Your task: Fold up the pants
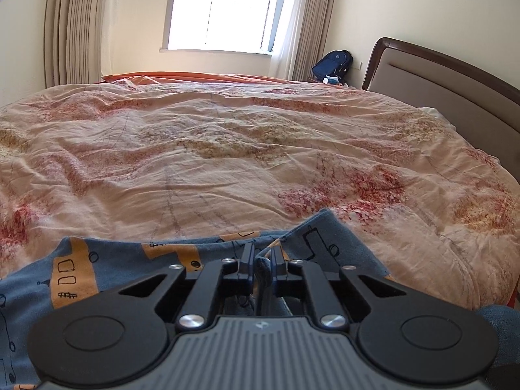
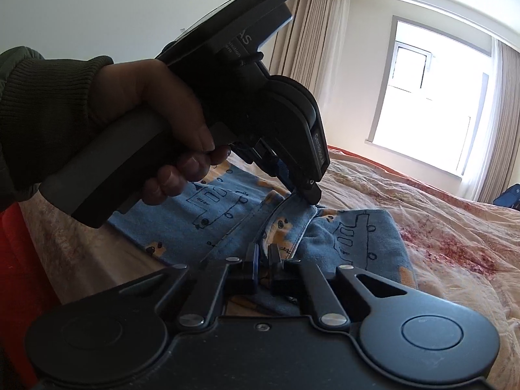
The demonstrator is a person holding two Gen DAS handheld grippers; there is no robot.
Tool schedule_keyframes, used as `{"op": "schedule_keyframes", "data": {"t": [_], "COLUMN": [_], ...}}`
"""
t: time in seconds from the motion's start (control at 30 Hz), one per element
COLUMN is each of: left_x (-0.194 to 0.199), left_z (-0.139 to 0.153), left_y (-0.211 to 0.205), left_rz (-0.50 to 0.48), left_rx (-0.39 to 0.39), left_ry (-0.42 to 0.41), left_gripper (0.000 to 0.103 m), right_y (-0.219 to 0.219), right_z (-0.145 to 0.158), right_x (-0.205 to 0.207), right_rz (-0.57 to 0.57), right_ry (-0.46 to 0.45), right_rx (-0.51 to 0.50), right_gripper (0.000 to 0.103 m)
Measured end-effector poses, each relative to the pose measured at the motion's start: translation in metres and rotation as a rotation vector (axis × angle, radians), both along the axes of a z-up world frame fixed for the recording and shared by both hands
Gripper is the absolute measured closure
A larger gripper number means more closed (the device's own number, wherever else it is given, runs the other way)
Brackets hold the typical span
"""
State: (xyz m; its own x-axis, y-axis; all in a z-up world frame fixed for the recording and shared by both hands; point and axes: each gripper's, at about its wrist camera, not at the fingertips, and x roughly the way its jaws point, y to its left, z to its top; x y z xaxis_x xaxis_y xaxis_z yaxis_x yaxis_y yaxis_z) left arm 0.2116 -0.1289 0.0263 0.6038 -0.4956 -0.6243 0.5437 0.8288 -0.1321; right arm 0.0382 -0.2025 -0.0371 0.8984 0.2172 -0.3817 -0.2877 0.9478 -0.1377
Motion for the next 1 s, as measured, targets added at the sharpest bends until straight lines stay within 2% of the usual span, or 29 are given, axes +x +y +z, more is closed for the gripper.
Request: {"op": "schedule_keyframes", "data": {"t": [0.23, 0.33, 0.47, 0.53, 0.6, 0.7, 0.87, 1.0], "left_x": [-0.006, 0.000, 0.006, 0.006, 0.007, 0.008, 0.011, 0.011], "left_z": [0.014, 0.007, -0.008, -0.013, -0.014, -0.011, -0.010, -0.011], "left_y": [0.020, 0.036, 0.041, 0.040, 0.037, 0.033, 0.029, 0.031], "left_rz": [0.004, 0.016, 0.043, 0.049, 0.046, 0.036, 0.031, 0.036], "left_rx": [-0.052, -0.074, -0.072, -0.077, -0.079, -0.070, -0.054, -0.065], "left_ry": [0.028, 0.082, 0.108, 0.110, 0.107, 0.098, 0.091, 0.096], "left_gripper": [0.095, 0.095, 0.094, 0.094, 0.094, 0.094, 0.094, 0.094], "right_y": [-0.006, -0.001, 0.005, 0.005, 0.001, -0.001, 0.003, 0.008], "right_z": [0.013, 0.013, 0.008, 0.007, 0.009, 0.010, 0.012, 0.007], "right_x": [-0.015, -0.019, -0.015, -0.017, -0.019, -0.021, -0.033, -0.030], "right_rz": [0.050, 0.094, 0.127, 0.109, 0.089, 0.068, 0.021, 0.035], "right_ry": [-0.032, -0.030, 0.011, 0.001, -0.014, -0.020, -0.049, 0.012], "right_rx": [0.094, 0.103, 0.100, 0.087, 0.093, 0.092, 0.071, 0.060], "right_gripper": [0.100, 0.103, 0.103, 0.103, 0.092, 0.083, 0.074, 0.074]}}
